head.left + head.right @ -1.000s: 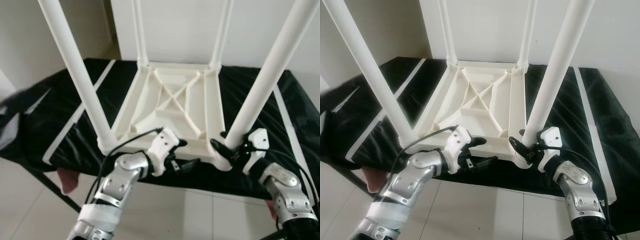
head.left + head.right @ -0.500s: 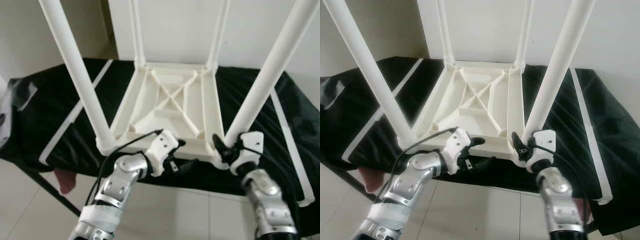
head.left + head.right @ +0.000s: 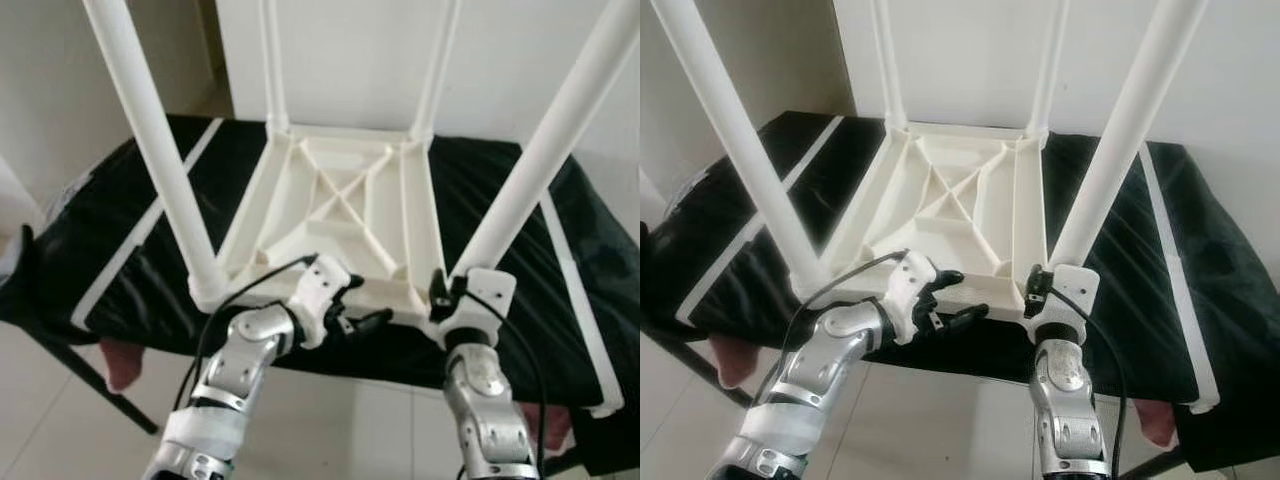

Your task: Building children table

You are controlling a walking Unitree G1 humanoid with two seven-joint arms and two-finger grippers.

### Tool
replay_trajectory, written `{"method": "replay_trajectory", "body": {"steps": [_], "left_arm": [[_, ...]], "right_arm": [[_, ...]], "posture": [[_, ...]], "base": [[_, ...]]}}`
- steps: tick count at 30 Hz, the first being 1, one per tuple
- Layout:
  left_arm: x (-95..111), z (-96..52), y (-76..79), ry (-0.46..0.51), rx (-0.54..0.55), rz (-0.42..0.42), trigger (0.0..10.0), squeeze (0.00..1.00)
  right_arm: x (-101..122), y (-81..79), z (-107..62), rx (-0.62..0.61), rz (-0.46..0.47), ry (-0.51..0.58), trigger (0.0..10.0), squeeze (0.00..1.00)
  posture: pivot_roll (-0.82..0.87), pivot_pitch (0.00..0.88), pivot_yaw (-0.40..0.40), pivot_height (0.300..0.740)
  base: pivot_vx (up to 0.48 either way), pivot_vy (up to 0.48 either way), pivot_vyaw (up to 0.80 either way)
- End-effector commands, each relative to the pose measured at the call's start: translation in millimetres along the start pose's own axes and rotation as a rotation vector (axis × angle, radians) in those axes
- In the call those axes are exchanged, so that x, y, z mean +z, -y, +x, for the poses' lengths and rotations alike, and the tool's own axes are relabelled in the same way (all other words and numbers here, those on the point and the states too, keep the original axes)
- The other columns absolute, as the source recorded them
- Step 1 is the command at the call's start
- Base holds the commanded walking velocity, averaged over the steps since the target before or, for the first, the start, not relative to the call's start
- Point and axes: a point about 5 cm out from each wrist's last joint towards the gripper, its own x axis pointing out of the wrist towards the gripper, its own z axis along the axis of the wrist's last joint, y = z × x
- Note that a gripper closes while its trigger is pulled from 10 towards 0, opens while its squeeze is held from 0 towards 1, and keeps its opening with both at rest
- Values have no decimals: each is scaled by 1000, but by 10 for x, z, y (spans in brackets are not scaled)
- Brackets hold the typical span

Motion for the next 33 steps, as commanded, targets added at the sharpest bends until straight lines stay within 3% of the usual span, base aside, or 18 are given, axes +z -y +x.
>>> {"method": "replay_trajectory", "body": {"steps": [1,6,10,11,12,13,17,21,26,29,33], "left_arm": [[-12,-15,-107,-10,177,-2,10000,0],[7,-23,-140,0,191,2,10000,0],[18,-29,-124,4,186,20,10000,0],[16,-35,-99,10,167,22,10000,0],[16,-35,-99,10,167,22,10000,0],[23,-46,-68,21,149,59,10000,0],[40,-53,-62,30,151,106,10000,0],[-11,-77,46,6,39,90,10000,0],[-47,-92,163,-12,-58,86,10000,0],[-44,-114,293,-21,-177,85,10000,0],[-59,-88,309,-35,-186,96,10000,0]], "right_arm": [[14,6,-22,12,34,13,10000,1000],[81,34,-2,65,1,40,10000,1000],[157,201,52,165,-93,65,10000,1000],[181,268,73,228,-119,68,10000,439],[181,268,73,228,-119,68,10000,439],[212,353,106,311,-142,69,10000,0],[226,388,124,350,-155,72,10000,0],[233,385,143,454,-140,58,10000,0],[216,395,181,509,-191,51,10000,0],[144,378,191,584,-217,3,10000,0],[78,352,179,655,-252,-27,10000,0]], "posture": [[-43,0,21,740],[-46,0,25,740],[-48,0,22,740],[-49,0,23,740],[-49,0,23,740],[-42,0,17,740],[-39,0,16,740],[-35,0,12,740],[-31,0,11,740],[-33,0,11,740],[-29,0,11,740]], "base": [[0,0,0],[0,0,0],[0,0,0],[0,0,0],[0,0,0],[0,0,0],[0,0,0],[0,0,0],[0,0,0],[0,0,0],[0,0,0]]}}
